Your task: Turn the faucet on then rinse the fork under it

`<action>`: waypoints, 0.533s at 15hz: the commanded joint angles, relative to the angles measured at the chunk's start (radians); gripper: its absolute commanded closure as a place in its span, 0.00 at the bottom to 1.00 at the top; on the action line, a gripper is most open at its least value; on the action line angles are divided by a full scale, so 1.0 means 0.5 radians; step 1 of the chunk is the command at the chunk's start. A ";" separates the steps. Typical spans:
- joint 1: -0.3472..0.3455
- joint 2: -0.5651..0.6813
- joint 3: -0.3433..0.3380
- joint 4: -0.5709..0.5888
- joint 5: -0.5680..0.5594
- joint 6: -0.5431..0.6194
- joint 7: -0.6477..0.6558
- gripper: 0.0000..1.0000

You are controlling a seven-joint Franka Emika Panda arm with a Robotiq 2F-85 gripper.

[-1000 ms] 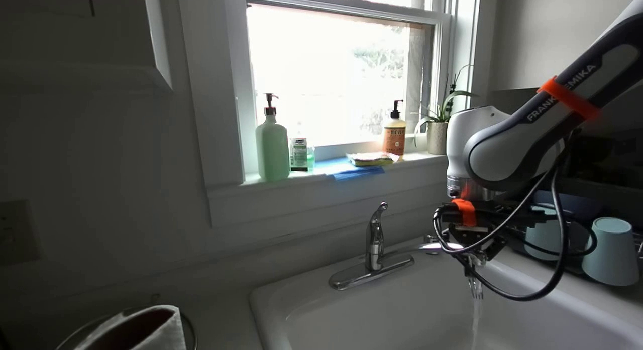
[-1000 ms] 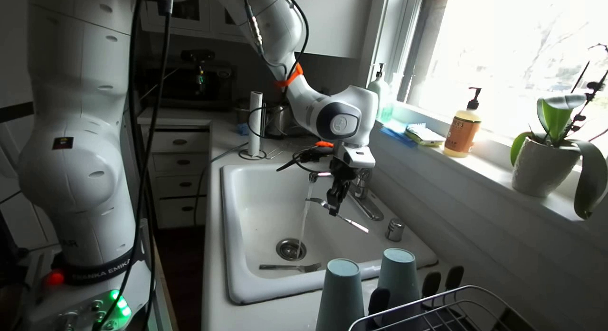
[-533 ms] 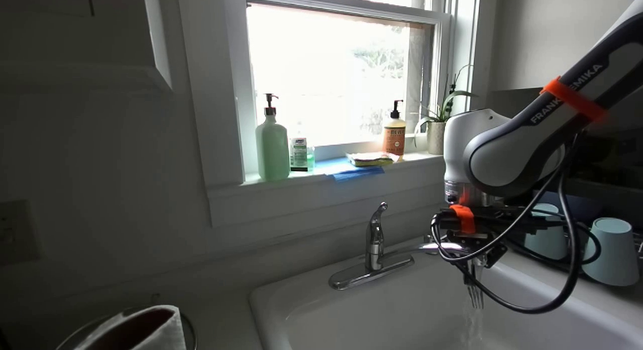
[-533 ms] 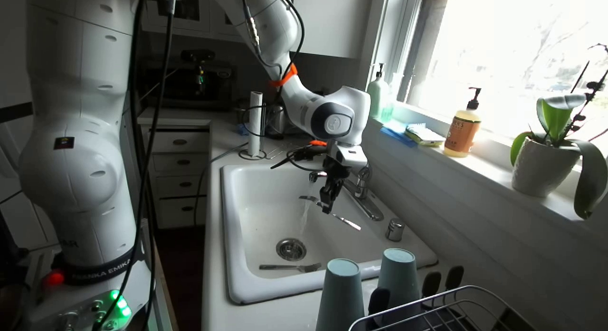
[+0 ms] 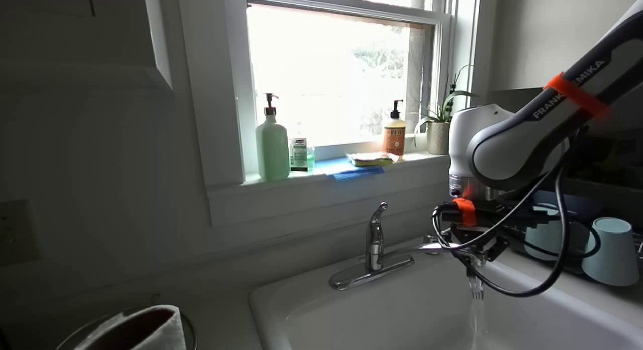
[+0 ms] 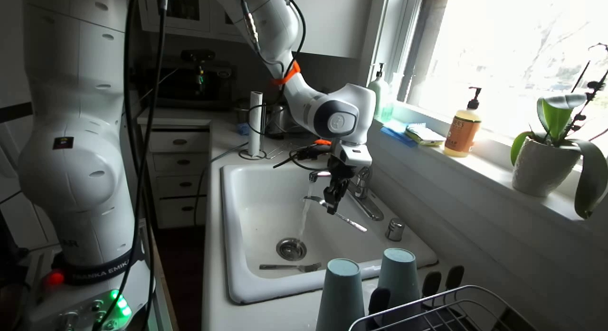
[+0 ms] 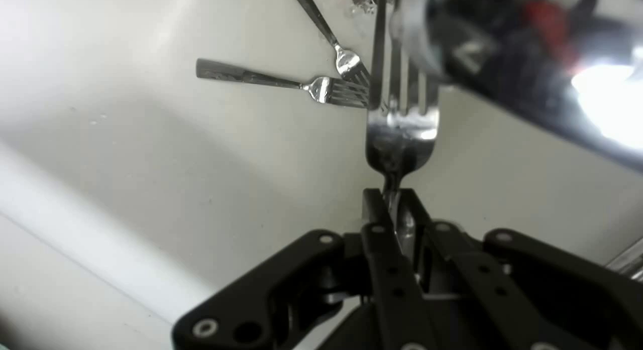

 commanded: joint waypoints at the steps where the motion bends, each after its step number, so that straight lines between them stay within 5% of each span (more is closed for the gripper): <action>1: -0.026 -0.101 -0.027 -0.060 -0.065 0.000 0.067 0.97; 8: -0.010 -0.117 -0.003 -0.100 -0.061 -0.015 0.068 0.97</action>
